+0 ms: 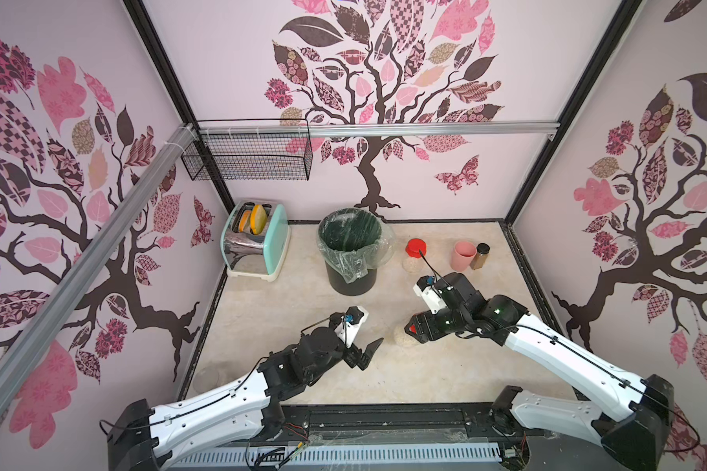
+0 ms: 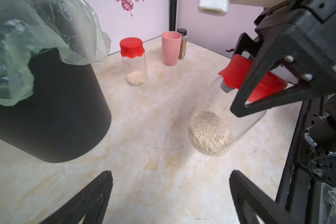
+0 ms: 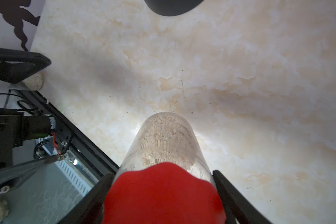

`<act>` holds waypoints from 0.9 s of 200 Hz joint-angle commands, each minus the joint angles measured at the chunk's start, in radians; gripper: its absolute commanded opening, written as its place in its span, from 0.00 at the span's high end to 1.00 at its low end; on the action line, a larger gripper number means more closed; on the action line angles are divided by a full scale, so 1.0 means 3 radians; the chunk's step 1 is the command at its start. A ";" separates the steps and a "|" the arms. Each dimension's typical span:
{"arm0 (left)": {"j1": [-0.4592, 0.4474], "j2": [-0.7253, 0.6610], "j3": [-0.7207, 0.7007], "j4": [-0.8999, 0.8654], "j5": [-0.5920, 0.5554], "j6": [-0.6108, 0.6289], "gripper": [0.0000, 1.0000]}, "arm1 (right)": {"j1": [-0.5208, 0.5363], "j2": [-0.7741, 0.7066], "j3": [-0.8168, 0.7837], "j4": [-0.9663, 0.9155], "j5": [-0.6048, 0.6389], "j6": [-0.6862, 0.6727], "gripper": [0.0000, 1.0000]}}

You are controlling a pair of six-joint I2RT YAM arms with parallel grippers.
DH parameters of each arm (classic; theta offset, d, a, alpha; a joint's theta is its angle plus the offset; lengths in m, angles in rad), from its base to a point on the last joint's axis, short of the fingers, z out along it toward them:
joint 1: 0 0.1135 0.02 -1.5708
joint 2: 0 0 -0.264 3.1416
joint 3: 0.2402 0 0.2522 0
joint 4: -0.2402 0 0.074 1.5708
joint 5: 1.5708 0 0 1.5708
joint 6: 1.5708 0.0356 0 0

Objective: Empty expired oatmeal from jars
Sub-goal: Move the trash bin to the center of the board.

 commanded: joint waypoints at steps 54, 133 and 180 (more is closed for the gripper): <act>-0.0203 -0.0174 -0.0343 0.0871 0.0493 0.0493 0.02 | -0.0090 0.0105 0.0513 -0.0149 -0.0883 -0.0118 0.26; -0.0250 0.0308 -0.0176 0.1189 0.0418 0.0758 0.02 | -0.0090 0.0169 0.0598 0.0071 -0.1266 0.0032 0.27; -0.0245 0.0443 -0.0069 0.1248 0.0263 0.0923 0.08 | -0.0042 0.0228 0.0615 0.0079 -0.1332 0.0042 0.27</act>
